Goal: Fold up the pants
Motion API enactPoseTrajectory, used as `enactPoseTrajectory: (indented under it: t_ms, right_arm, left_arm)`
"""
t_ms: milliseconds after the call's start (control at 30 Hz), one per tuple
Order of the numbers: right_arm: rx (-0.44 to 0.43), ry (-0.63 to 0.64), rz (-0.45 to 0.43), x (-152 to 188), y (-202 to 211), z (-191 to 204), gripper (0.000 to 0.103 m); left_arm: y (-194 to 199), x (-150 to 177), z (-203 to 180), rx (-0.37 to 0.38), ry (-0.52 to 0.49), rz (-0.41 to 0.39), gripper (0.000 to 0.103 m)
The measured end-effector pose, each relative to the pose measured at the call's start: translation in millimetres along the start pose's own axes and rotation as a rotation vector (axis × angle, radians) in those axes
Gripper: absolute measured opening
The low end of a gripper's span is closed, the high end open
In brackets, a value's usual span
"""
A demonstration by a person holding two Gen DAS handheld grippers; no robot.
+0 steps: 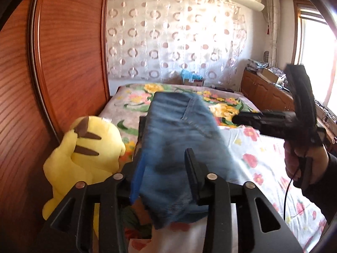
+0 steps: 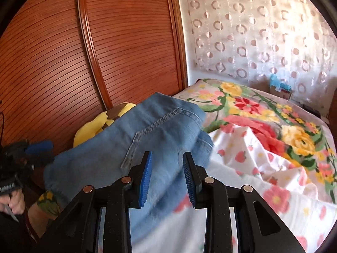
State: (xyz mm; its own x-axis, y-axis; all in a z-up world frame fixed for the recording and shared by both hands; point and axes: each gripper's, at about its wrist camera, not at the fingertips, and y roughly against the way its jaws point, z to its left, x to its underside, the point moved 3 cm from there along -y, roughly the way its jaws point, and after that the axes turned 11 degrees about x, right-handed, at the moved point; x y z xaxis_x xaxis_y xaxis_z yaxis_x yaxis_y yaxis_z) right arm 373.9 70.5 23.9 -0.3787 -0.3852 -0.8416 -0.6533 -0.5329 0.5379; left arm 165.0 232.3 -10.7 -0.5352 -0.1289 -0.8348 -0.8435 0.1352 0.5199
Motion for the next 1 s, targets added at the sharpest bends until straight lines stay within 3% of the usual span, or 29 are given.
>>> enactPoseTrajectory:
  t_ms: [167,200,367,400,433,467,600,800,1000]
  right_arm:
    - [0.033,-0.015,-0.027,32,54,-5,0.031]
    - [0.041,-0.019,-0.031,37,64,-5,0.031]
    - [0.089,-0.039,-0.060,63,117,-10,0.031]
    - [0.102,-0.045,-0.064,69,127,-12,0.031]
    - [0.110,-0.052,-0.067,73,137,-11,0.031]
    - [0.117,-0.059,-0.072,79,151,-10,0.031]
    - [0.152,-0.088,-0.087,104,194,-10,0.032]
    - [0.230,-0.132,-0.136,127,249,-6,0.058]
    - [0.309,-0.171,-0.199,138,300,-1,0.066]
  left_arm:
    - [9,-4,-31,0.033,-0.034,-0.019,0.041]
    - [10,-4,-38,0.042,-0.042,-0.021,0.049]
    - [12,-1,-70,0.089,-0.076,-0.018,0.054]
    - [12,0,-78,0.100,-0.080,-0.018,0.064]
    - [12,1,-84,0.109,-0.083,-0.021,0.082]
    - [14,1,-90,0.121,-0.083,-0.034,0.086]
    - [18,6,-115,0.132,-0.095,-0.038,0.086]
    - [31,12,-150,0.155,-0.113,-0.042,0.086]
    - [43,9,-184,0.160,-0.127,-0.060,0.086]
